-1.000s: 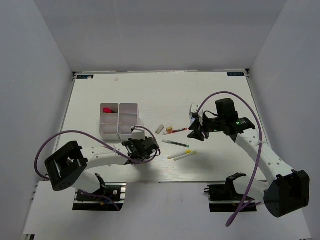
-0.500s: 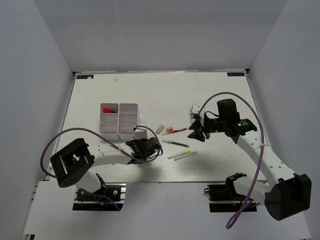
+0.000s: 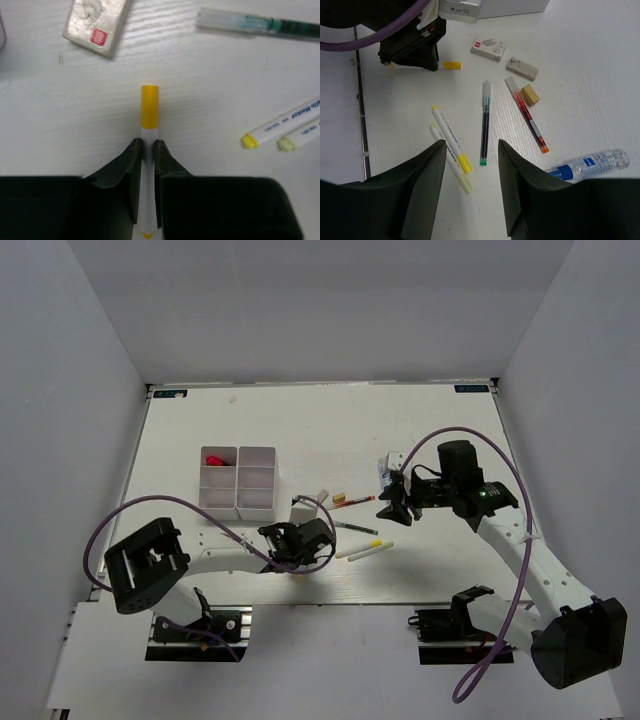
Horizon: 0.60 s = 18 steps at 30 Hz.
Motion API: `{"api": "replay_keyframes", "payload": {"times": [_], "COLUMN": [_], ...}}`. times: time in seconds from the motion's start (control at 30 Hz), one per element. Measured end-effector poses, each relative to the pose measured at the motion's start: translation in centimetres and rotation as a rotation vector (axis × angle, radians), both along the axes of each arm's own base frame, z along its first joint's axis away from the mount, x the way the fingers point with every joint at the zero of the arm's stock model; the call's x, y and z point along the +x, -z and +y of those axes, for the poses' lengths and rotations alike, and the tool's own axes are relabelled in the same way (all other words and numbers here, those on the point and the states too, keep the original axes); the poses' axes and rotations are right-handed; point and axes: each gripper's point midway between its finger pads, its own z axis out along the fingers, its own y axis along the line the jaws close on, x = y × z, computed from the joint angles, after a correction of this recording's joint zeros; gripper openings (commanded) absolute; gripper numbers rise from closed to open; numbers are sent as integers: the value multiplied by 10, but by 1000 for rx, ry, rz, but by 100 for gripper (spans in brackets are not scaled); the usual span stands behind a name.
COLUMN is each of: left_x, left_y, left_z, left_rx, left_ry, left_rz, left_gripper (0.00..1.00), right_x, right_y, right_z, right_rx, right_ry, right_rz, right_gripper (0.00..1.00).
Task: Sort the stationery into containers
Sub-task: Pick up the pen from the center of the board.
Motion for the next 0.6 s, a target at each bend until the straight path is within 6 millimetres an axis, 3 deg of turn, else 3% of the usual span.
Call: {"api": "replay_keyframes", "payload": {"times": [0.2, 0.47, 0.6], "left_x": [-7, 31, 52], "left_y": [-21, -119, -151], "left_z": [-2, 6, 21], "left_rx": [-35, -215, -246], "left_ry": [48, -80, -196], "left_rz": [0, -260, -383], "left_gripper": [0, 0, 0], "right_x": [-2, 1, 0], "right_y": [7, 5, 9], "right_z": [-2, -4, -5], "right_rx": [-7, -6, -12], "right_ry": [3, 19, 25], "right_rz": [16, 4, 13], "right_gripper": [52, 52, 53]}}
